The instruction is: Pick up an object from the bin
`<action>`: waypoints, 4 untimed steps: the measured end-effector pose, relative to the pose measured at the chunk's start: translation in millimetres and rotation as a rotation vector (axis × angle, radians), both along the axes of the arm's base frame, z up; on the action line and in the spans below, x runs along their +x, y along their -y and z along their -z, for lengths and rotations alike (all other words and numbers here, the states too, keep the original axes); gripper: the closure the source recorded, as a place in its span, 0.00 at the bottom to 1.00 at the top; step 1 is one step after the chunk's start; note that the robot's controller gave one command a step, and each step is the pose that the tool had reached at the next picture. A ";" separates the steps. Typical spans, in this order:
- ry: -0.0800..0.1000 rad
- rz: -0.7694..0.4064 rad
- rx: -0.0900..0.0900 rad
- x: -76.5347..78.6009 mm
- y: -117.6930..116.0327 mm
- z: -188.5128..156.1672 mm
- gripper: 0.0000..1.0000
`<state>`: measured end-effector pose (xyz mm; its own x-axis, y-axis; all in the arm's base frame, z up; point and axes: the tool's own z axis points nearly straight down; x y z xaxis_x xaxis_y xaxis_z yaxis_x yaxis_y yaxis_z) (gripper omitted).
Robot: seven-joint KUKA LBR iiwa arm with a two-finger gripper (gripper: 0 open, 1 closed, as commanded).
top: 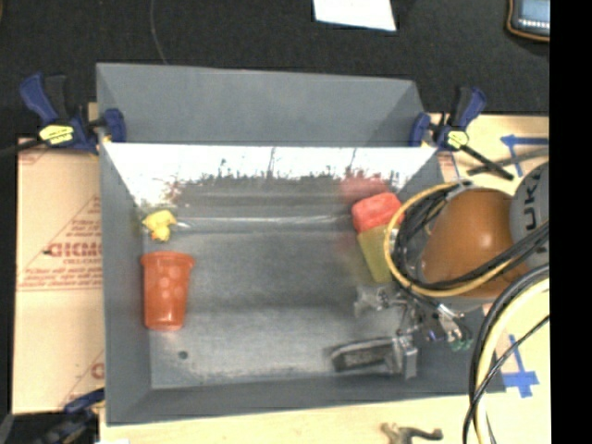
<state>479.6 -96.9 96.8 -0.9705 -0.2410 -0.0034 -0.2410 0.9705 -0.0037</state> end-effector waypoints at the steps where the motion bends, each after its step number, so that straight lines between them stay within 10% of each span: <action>1: 0.008 -0.070 -0.002 -1.8 -1.6 -49.6 0.00; 2: 0.004 -0.116 0.000 -5.7 -60.9 -3.4 0.00; 3: 0.028 -0.340 -0.009 -2.0 -38.3 23.9 0.00; 4: 0.010 -0.378 -0.004 0.2 5.7 25.6 1.00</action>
Offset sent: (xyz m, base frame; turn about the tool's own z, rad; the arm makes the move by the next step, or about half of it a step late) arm -0.0068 0.0609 0.0032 -0.1137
